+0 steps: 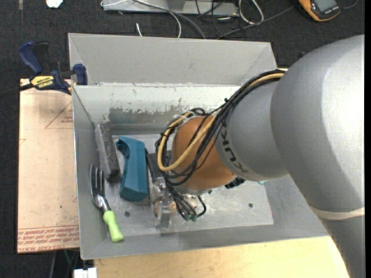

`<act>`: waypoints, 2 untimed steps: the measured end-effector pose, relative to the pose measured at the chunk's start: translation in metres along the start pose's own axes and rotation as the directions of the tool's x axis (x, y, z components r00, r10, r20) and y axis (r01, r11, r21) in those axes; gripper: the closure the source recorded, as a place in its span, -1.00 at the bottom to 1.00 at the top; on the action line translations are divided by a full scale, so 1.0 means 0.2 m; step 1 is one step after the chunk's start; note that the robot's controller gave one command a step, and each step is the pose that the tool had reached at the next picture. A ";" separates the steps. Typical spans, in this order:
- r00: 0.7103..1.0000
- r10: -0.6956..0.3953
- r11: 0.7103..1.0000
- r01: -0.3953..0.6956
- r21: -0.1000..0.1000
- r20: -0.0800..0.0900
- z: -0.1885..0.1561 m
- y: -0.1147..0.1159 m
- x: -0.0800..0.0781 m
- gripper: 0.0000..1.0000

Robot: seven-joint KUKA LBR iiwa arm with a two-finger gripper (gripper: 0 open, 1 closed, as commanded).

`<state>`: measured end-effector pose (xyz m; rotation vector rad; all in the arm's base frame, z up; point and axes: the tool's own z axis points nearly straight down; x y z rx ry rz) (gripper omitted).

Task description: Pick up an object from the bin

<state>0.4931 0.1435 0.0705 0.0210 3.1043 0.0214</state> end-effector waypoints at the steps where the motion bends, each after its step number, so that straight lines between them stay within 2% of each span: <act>1: 1.000 0.031 1.000 -0.031 -0.001 -0.001 -0.04 -0.07 0.00 1.00; 2: 0.999 0.050 0.999 -0.050 -0.003 0.001 -0.08 -0.11 0.01 1.00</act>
Offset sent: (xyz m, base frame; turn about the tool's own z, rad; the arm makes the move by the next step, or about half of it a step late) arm -0.0022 -0.0233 0.0162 0.0487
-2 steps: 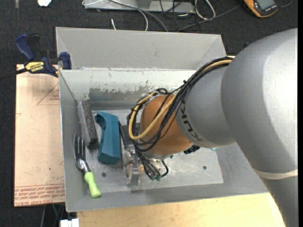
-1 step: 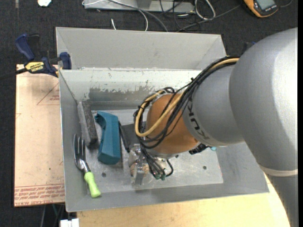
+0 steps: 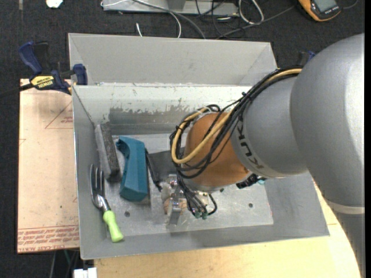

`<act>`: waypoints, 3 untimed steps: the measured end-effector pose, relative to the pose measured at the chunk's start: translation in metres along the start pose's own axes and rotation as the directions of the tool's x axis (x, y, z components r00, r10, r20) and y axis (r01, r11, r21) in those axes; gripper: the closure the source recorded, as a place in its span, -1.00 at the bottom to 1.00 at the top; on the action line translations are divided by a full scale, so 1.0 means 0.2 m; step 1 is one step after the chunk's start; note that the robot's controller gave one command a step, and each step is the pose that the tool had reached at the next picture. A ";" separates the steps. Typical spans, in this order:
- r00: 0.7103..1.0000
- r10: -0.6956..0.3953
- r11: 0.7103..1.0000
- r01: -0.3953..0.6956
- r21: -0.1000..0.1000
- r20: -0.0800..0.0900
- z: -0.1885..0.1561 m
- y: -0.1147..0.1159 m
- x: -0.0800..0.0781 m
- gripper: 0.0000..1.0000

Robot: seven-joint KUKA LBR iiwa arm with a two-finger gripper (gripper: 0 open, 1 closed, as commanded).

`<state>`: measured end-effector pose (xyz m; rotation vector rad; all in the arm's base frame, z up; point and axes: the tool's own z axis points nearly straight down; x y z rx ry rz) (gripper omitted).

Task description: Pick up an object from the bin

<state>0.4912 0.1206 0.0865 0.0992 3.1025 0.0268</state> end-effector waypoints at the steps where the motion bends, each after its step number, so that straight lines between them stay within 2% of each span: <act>1: 1.000 -0.021 1.000 0.021 0.000 -0.002 -0.06 -0.19 0.00 1.00; 2: 0.999 -0.050 0.999 0.050 -0.002 -0.002 -0.32 -0.12 -0.03 1.00; 3: 0.997 -0.077 0.997 0.077 0.001 -0.006 -0.43 -0.25 -0.09 1.00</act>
Offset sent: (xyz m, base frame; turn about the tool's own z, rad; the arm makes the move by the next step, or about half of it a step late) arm 0.0018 -0.0241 0.0647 -0.0516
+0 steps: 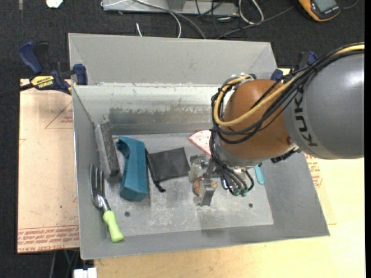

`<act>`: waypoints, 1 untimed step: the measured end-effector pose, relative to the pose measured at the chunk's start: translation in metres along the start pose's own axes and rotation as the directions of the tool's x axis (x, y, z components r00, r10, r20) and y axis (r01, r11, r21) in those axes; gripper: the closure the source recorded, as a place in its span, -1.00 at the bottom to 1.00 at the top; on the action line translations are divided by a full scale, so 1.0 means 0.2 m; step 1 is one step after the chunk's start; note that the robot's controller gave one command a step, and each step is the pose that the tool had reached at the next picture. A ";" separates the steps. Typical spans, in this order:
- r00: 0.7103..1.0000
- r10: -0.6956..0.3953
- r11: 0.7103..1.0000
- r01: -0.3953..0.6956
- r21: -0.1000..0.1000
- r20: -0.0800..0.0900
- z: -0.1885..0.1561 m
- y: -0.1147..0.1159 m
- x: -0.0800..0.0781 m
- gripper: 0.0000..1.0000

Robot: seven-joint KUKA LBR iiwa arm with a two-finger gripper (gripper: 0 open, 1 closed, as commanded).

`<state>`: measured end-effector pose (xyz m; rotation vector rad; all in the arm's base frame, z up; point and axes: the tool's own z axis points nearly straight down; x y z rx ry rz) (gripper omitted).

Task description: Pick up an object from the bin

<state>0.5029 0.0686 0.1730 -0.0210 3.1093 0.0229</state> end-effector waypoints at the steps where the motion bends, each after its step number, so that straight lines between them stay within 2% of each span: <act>1: 0.991 -0.134 0.991 0.134 -0.002 0.011 0.31 -0.04 -0.14 1.00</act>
Offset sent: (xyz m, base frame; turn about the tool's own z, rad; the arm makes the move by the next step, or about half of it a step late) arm 0.0240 -0.0329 -0.1030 -0.3150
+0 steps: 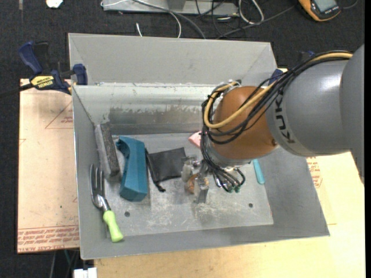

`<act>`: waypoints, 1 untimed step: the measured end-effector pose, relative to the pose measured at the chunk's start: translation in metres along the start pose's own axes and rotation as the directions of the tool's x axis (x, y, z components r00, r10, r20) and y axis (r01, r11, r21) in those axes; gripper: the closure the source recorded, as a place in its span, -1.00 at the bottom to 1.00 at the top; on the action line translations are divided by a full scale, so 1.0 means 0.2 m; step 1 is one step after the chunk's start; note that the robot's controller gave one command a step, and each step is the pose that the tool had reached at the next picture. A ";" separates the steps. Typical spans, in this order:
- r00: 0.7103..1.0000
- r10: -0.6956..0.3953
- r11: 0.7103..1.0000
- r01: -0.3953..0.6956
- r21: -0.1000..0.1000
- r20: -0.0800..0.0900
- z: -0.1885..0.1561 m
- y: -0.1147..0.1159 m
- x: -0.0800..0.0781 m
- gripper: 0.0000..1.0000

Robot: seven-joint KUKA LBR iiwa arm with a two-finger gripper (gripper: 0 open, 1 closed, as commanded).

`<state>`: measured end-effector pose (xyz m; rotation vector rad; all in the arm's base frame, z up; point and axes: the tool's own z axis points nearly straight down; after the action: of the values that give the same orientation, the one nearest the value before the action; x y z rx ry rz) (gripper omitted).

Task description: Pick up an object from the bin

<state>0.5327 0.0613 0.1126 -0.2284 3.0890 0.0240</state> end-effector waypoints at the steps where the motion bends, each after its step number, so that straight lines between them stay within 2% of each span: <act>1: 0.984 -0.177 0.984 0.177 0.001 0.000 0.21 -0.12 0.05 1.00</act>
Offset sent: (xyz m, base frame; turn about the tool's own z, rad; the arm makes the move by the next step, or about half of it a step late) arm 0.0571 -0.0204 -0.0426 -0.4752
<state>0.5273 0.0368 0.0695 -0.5012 3.0555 0.0165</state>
